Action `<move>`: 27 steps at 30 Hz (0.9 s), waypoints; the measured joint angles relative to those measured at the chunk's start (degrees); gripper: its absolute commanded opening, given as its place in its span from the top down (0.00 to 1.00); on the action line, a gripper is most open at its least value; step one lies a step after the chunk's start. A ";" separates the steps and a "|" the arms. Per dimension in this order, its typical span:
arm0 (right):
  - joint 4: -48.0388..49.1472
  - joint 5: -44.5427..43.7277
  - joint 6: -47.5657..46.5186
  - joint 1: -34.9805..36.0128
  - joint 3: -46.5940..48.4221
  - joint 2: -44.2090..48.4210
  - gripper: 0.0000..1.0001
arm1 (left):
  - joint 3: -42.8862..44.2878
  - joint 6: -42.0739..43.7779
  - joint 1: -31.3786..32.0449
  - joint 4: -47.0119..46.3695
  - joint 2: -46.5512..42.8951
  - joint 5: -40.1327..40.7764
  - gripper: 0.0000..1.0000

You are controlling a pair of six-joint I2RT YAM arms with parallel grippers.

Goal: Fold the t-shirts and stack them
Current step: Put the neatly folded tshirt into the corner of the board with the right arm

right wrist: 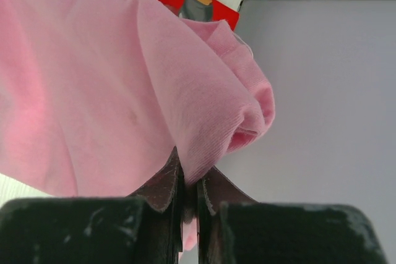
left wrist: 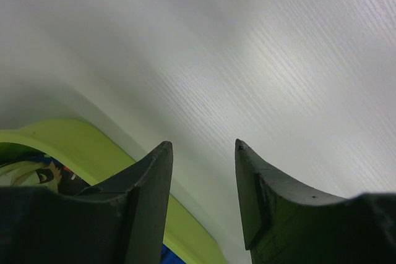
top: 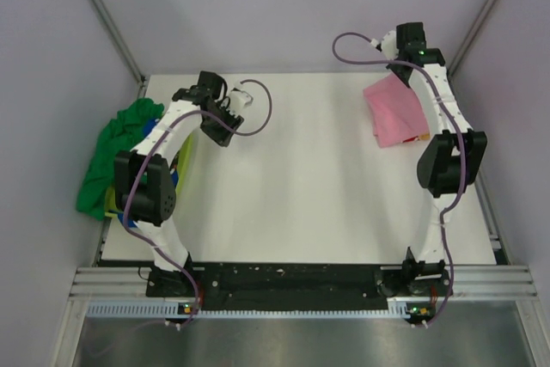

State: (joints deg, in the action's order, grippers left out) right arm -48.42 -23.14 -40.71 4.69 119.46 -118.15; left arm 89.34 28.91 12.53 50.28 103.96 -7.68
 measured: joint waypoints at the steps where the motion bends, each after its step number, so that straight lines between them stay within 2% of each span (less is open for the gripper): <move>1: -0.04 0.02 -0.31 -0.20 0.28 0.00 1.00 | 0.00 0.00 0.00 0.02 0.00 -0.02 0.50; 18: 2.27 1.77 -3.93 -4.76 0.68 -0.37 1.00 | 0.94 0.35 0.00 1.29 0.04 -0.02 0.48; 27: 10.71 1.70 -6.10 -8.52 0.92 -8.37 1.00 | 1.86 0.61 0.00 1.88 0.22 -0.11 0.47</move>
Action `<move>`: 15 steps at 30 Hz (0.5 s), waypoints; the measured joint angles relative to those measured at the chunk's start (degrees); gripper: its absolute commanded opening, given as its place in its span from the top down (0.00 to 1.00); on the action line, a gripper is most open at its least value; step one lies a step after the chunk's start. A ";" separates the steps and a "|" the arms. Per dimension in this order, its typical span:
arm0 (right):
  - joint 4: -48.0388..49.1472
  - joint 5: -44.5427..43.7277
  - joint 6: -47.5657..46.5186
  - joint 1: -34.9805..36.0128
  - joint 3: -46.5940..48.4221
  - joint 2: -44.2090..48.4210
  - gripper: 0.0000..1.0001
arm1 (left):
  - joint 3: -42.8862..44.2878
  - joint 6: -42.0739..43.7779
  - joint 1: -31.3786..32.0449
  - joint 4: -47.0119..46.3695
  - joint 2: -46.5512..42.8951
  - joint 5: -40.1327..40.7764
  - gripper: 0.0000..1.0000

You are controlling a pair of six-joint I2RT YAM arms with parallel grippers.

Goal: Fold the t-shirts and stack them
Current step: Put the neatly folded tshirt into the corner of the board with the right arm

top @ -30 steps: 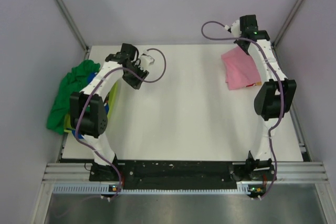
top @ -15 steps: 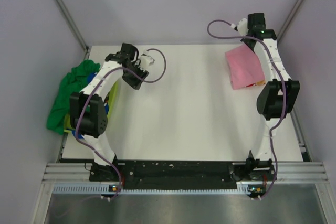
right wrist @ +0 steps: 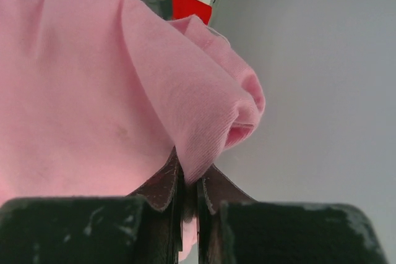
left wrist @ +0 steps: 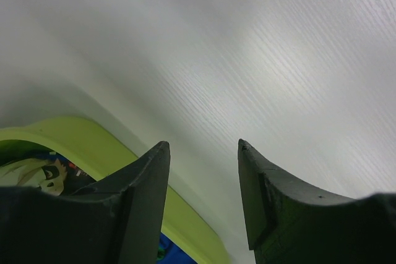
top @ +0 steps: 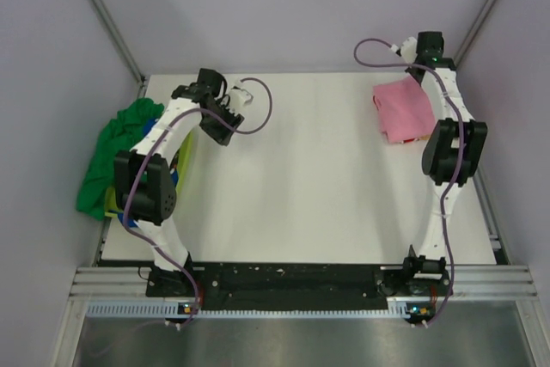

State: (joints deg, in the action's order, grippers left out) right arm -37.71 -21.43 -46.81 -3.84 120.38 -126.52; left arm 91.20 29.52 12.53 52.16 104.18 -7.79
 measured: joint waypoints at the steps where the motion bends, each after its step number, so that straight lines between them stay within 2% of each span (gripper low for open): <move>1: 1.07 -0.11 -0.33 -0.28 0.00 -0.81 0.93 | 0.26 0.00 0.02 0.31 0.17 0.02 0.47; 3: 3.65 -0.59 -0.90 -0.87 0.00 -2.27 0.55 | 0.74 0.00 0.07 0.59 0.52 0.17 0.47; 5: 8.33 -2.34 -2.16 -1.51 0.00 -3.61 0.02 | 1.29 0.00 0.11 1.05 0.94 0.37 0.47; 11: 27.58 -11.19 -4.68 -3.65 -0.68 -5.55 0.01 | 1.68 0.02 0.28 1.73 1.25 1.29 0.47; 15: 29.64 -11.72 -1.46 -4.15 1.33 -5.18 0.01 | 1.70 0.02 0.33 2.03 1.22 1.68 0.46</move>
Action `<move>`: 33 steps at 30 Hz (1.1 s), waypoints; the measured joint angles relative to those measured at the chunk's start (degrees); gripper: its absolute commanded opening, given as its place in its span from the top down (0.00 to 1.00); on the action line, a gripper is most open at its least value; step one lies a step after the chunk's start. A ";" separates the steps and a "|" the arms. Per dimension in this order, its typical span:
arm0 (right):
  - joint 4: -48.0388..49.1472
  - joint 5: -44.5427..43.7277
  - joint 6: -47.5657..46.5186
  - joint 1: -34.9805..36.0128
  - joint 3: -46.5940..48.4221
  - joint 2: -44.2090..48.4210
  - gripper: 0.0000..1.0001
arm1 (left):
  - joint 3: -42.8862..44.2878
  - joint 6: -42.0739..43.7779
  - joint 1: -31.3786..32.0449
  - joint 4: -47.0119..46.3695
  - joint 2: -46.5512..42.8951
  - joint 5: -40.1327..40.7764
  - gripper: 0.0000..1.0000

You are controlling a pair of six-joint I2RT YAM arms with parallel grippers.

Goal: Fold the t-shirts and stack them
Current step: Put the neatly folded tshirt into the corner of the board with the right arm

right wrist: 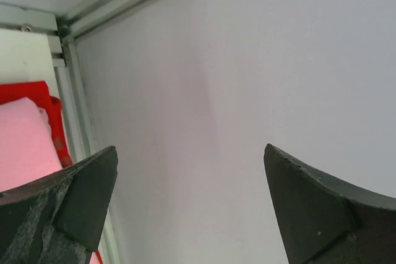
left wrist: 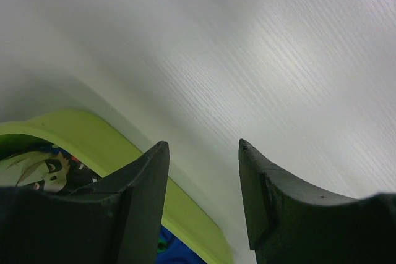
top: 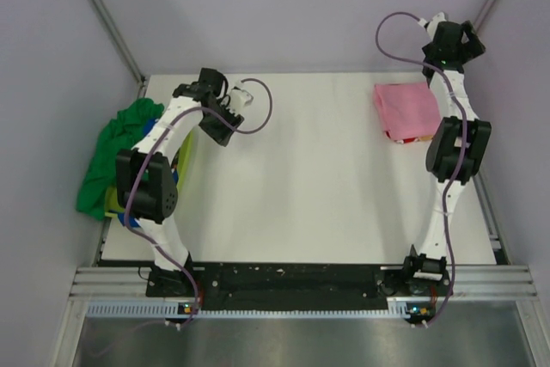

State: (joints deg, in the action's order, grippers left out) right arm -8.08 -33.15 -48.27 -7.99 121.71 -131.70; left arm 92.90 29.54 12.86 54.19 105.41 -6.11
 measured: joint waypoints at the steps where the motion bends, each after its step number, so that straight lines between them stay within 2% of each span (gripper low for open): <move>1: -0.20 0.00 0.74 0.39 -0.02 0.63 0.01 | 0.00 0.00 0.00 0.04 0.00 0.00 0.46; 2: -0.33 0.11 1.49 1.03 -0.66 1.90 0.01 | 0.00 0.00 0.00 0.09 -0.04 -0.02 0.45; 4: -0.42 0.44 2.62 2.75 -3.67 5.60 0.01 | -0.13 0.04 0.00 -0.02 -0.46 0.00 0.36; 5: -0.48 0.90 3.41 3.96 -6.19 8.33 0.01 | -0.48 0.17 0.00 -0.17 -1.03 -0.02 0.29; 6: -0.55 1.55 4.37 5.40 -9.01 11.39 0.01 | -0.96 0.33 0.00 -0.15 -1.75 -0.02 0.12; 7: -0.85 2.32 5.57 7.06 -12.04 14.75 0.01 | -1.77 0.33 0.00 -0.22 -2.97 -0.04 0.01; 12: -0.87 10.40 13.60 14.01 -29.83 32.39 0.01 | -8.57 0.42 0.00 -2.91 -10.82 -1.38 0.01; 15: -0.31 17.25 19.41 15.06 -41.03 42.62 0.01 | -15.43 0.37 0.00 -6.97 -17.11 -2.56 0.01; 18: 2.71 25.77 26.67 14.43 -53.46 52.13 0.01 | -23.71 -0.17 0.00 -13.07 -23.50 -3.63 0.01; 24: 11.87 37.90 40.09 14.21 -75.38 64.00 0.01 | -40.65 -3.41 -0.37 -29.09 -31.39 -4.92 0.01; 30: 20.28 36.63 50.10 14.21 -94.92 74.77 0.01 | -58.64 -8.79 -2.91 -50.47 -37.66 -5.95 0.01; 33: 25.42 33.42 52.33 14.19 -101.48 78.60 0.01 | -63.73 -11.32 -3.76 -57.88 -38.40 -4.37 0.01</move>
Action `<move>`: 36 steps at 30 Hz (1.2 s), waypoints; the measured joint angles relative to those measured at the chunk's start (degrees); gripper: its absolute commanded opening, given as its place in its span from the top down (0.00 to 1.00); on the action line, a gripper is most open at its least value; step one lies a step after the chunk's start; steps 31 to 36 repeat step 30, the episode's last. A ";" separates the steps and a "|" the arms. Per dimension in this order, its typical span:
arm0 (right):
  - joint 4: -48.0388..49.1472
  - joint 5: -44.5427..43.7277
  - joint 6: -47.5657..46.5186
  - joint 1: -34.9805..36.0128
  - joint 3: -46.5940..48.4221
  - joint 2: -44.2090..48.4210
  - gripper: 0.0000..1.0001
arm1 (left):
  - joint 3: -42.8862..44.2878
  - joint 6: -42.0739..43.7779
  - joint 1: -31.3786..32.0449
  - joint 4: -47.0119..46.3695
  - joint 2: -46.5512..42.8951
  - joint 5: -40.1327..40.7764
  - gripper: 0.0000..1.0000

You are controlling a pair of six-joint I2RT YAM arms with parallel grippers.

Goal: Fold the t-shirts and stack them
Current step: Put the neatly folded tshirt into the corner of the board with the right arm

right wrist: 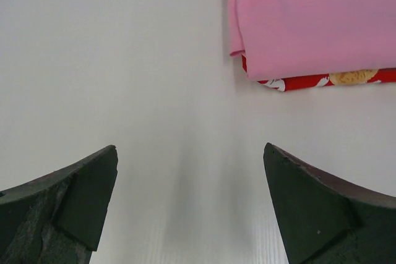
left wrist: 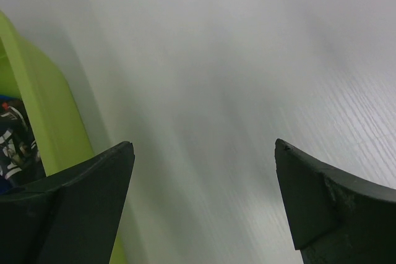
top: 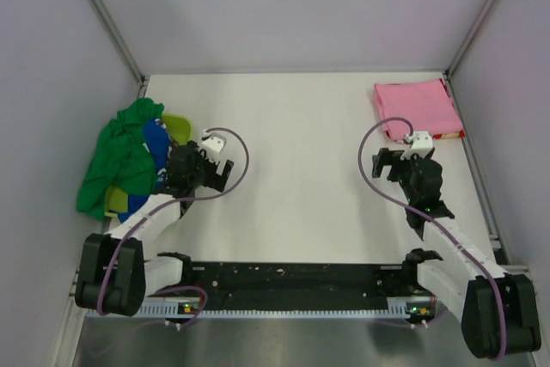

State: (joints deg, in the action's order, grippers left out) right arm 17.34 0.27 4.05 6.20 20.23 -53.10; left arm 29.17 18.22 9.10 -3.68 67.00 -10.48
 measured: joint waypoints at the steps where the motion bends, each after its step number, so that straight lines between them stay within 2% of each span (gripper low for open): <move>1: 2.67 -0.92 0.48 0.00 -2.36 1.03 0.01 | -1.05 -0.83 -0.09 -2.54 0.02 0.74 0.01; 6: 13.97 -4.28 2.05 0.00 -14.01 3.26 0.01 | -2.75 -2.84 -0.24 -11.47 0.31 2.27 0.01; 9: 16.15 -5.11 2.25 0.02 -16.70 3.32 0.01 | -3.17 -2.86 -0.42 -14.56 1.49 2.40 0.01; 16: 21.44 -5.99 2.60 0.04 -16.33 2.12 0.01 | -3.54 -2.64 -0.66 -16.04 2.99 2.36 0.01; 36: 22.05 -6.45 2.62 0.07 -16.33 1.11 0.01 | -3.56 -2.05 -0.76 -16.09 2.99 1.25 0.01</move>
